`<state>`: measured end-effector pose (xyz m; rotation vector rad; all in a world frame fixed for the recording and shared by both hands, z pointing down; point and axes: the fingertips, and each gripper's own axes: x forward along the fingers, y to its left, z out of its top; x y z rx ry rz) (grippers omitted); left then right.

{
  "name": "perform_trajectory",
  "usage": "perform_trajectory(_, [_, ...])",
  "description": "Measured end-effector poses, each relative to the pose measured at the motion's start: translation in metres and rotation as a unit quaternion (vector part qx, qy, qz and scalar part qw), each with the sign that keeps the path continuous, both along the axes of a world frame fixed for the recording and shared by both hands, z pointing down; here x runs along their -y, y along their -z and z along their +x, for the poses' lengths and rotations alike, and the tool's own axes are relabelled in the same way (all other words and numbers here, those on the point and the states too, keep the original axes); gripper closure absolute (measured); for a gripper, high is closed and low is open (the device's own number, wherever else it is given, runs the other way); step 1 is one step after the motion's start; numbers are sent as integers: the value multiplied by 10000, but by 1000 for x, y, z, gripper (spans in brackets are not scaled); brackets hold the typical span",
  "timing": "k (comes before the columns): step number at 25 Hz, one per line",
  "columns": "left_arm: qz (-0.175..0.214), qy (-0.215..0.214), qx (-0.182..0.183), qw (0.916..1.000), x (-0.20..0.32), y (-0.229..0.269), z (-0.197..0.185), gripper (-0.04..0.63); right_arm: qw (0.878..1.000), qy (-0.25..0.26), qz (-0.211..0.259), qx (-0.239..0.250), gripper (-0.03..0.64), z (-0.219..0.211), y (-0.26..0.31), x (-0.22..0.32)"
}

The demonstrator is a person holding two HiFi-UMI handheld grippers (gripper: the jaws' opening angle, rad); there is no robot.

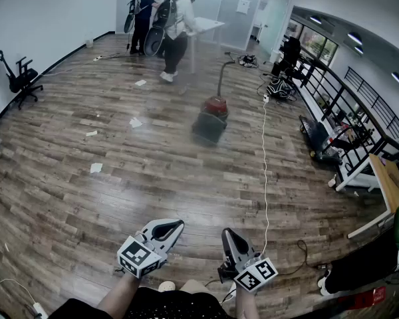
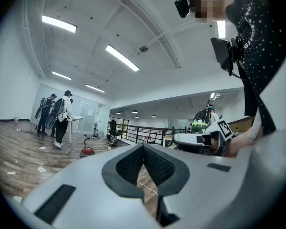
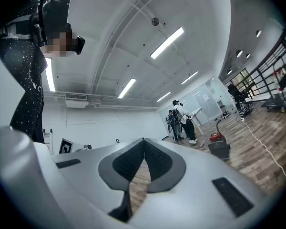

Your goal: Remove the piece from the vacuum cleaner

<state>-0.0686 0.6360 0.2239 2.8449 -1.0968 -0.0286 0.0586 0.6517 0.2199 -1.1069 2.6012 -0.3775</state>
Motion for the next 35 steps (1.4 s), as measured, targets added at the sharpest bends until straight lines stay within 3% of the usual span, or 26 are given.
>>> perform_trajectory(8, [69, -34, 16, 10000, -3, -1, -14, 588, 9999, 58, 8, 120, 604, -13, -1, 4])
perform_trajectory(14, [-17, 67, 29, 10000, 25, -11, -19, 588, 9998, 202, -19, 79, 604, -19, -6, 36])
perform_trajectory(18, [-87, 112, 50, 9999, 73, -16, -12, 588, 9997, 202, -32, 97, 604, -9, -9, 84])
perform_trajectory(27, [170, -64, 97, 9998, 211, 4, 32, 588, 9997, 117, 140, 144, 604, 38, 10, 228])
perform_trajectory(35, [216, 155, 91, 9996, 296, 1, 50, 588, 9988, 434, 155, 142, 604, 52, 7, 317])
